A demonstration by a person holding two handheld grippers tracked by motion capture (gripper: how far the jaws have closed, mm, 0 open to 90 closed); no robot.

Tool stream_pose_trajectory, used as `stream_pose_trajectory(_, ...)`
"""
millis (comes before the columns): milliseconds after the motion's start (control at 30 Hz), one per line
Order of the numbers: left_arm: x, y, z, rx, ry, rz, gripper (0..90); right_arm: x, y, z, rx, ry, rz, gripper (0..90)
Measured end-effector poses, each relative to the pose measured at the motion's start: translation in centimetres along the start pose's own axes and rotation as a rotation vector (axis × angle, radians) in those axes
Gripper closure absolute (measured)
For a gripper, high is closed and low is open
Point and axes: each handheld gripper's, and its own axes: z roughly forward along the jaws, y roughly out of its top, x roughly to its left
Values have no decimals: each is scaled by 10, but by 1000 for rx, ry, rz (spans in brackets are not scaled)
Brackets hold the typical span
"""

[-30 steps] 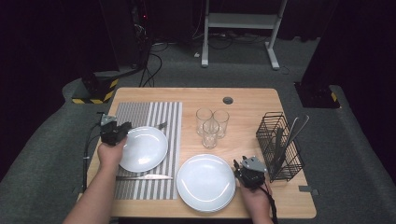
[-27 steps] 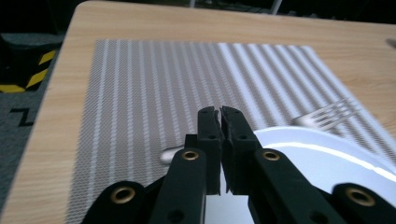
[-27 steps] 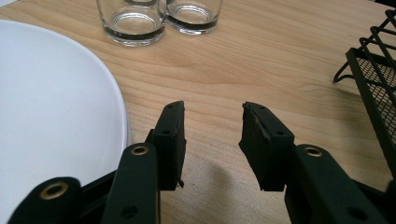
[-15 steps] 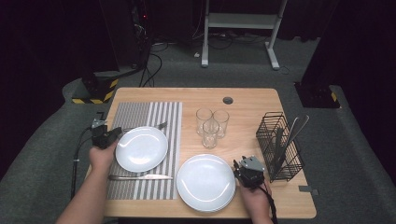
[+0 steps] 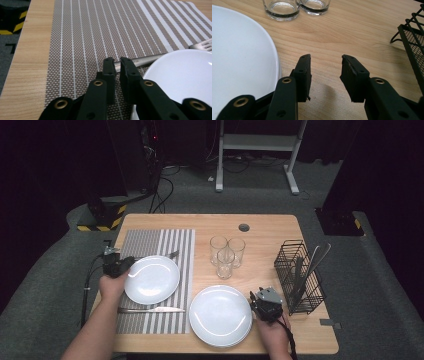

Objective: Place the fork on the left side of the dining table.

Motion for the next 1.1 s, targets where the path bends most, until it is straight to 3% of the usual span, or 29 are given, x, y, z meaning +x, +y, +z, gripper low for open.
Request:
stream_pose_trajectory(100,-1,2,3,9,4,29,821,0,0,0,-1,0,0,596)
stream_pose_trajectory(367,0,7,9,13,18,21,803,0,0,0,2,-2,0,596)
stream_pose_trajectory(567,5,10,12,6,18,-17,801,1,0,0,5,-5,-5,596)
stream_pose_trajectory(667,2,12,14,16,30,31,802,1,0,0,7,-6,-7,596)
stream_pose_trajectory(1100,1,12,14,-6,48,4,783,1,0,0,7,-9,-12,596)
